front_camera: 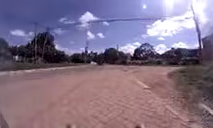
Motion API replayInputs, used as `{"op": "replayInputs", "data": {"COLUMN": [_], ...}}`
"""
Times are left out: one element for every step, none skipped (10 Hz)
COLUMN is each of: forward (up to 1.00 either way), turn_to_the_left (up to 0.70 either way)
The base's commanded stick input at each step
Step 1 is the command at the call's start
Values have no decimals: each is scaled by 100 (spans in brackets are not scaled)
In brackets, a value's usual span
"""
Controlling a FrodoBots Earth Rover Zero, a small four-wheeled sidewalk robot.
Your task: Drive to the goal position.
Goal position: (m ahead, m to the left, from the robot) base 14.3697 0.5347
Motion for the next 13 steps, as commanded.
{"op": "replayInputs", "data": {"forward": [100,100,100,100,100,100,100,100,100,100,100,100,100], "turn_to_the_left": [-11,0,0,0,0,-5,-12,-19,-14,-16,-18,-5,-5]}}
